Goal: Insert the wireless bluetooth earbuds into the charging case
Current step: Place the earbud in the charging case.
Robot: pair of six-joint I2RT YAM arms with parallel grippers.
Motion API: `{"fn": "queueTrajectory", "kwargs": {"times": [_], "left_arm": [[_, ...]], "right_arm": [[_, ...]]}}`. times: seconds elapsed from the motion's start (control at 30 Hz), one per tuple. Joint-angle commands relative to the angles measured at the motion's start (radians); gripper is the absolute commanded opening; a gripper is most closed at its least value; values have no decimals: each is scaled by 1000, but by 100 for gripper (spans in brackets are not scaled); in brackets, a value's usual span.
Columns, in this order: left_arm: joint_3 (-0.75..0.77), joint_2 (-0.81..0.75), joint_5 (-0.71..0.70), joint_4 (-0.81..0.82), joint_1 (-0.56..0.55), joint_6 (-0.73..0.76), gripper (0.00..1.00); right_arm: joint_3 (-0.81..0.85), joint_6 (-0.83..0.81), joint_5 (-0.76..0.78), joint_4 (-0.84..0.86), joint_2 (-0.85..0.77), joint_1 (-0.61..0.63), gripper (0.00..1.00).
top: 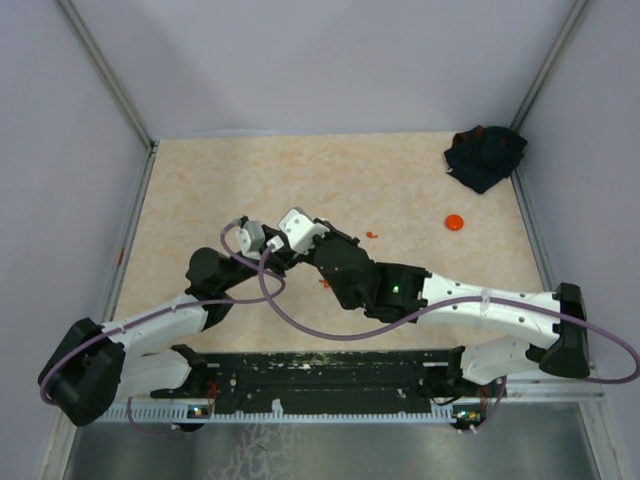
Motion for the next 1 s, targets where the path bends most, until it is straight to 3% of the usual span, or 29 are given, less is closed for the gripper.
{"fn": "queueTrajectory", "kwargs": {"times": [0.0,0.73,0.97], "left_arm": [[1,1,-39,31,-12,23,0],[-27,-2,-46,38,-23,41,0],[-66,10,-72,73,-23,25,0]], "right_arm": [[69,87,-64,-35,12,15,19],[109,207,-10,-60,-22,15,36],[114,283,-52,-105,-82,8,55]]}}
